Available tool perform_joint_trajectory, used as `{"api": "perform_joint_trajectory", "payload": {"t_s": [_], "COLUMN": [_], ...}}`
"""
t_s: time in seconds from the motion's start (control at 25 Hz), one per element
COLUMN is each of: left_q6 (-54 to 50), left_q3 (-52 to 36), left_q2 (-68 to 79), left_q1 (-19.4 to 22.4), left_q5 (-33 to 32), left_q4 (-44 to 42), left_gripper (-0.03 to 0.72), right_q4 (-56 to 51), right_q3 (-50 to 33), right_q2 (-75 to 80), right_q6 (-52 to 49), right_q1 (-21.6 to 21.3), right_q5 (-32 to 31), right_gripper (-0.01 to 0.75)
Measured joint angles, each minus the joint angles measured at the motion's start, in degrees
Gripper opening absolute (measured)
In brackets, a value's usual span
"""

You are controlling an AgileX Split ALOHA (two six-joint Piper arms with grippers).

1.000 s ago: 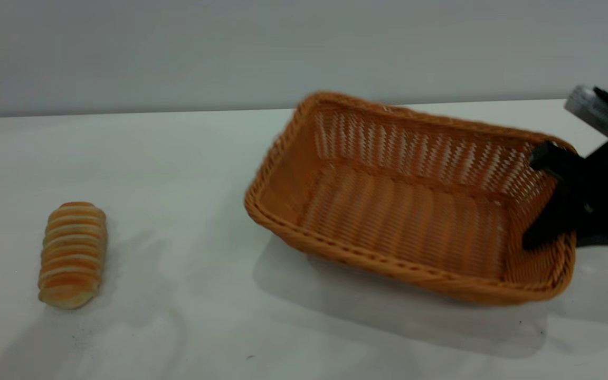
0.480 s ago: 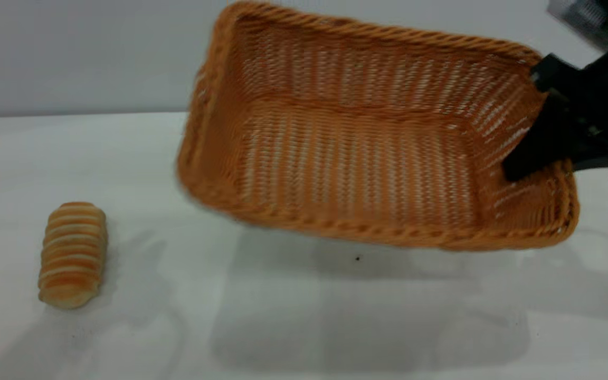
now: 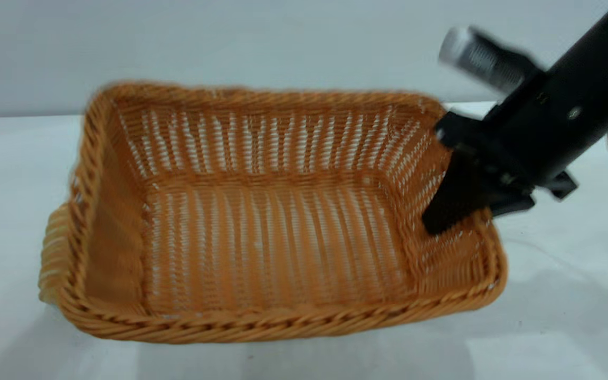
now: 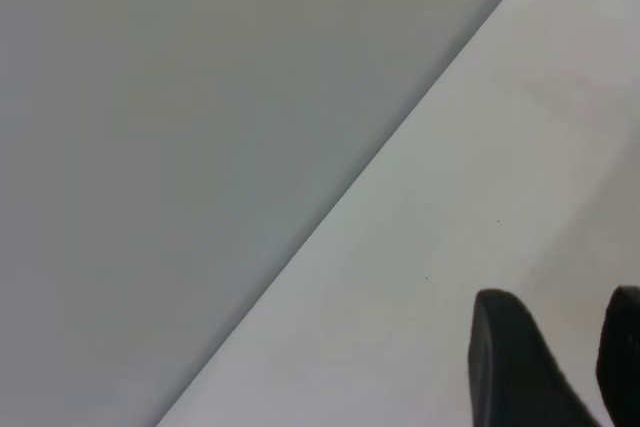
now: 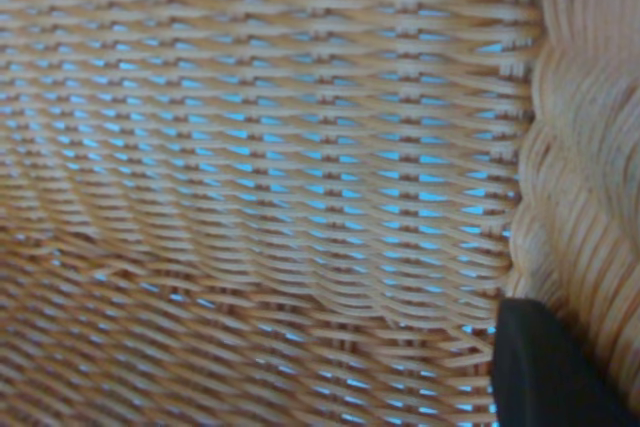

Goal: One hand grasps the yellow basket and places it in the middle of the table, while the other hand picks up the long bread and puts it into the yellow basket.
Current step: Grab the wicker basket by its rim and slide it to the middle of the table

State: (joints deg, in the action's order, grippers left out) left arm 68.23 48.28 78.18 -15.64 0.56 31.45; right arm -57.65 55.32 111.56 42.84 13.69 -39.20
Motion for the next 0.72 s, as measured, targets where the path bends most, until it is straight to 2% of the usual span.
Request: {"api": "perform_joint_trajectory", "payload": {"t_s": [0.32, 0.72], "left_q6": [0.0, 0.0], "left_q3": [0.0, 0.0], "left_q2": [0.0, 0.0], "left_q1": [0.0, 0.0], "left_q5": [-0.04, -0.04], "left_q4": [0.0, 0.0], "left_gripper": [0.283, 0.269], "right_q4": [-3.34, -3.15], "right_q3": [4.17, 9.6], "right_q2": [7.9, 13.46], "right_q6": [-4.37, -10.06], "right_q1": [0.13, 3.2], "right_q5": [1.35, 1.81], "right_gripper": [0.088, 0.088]}}
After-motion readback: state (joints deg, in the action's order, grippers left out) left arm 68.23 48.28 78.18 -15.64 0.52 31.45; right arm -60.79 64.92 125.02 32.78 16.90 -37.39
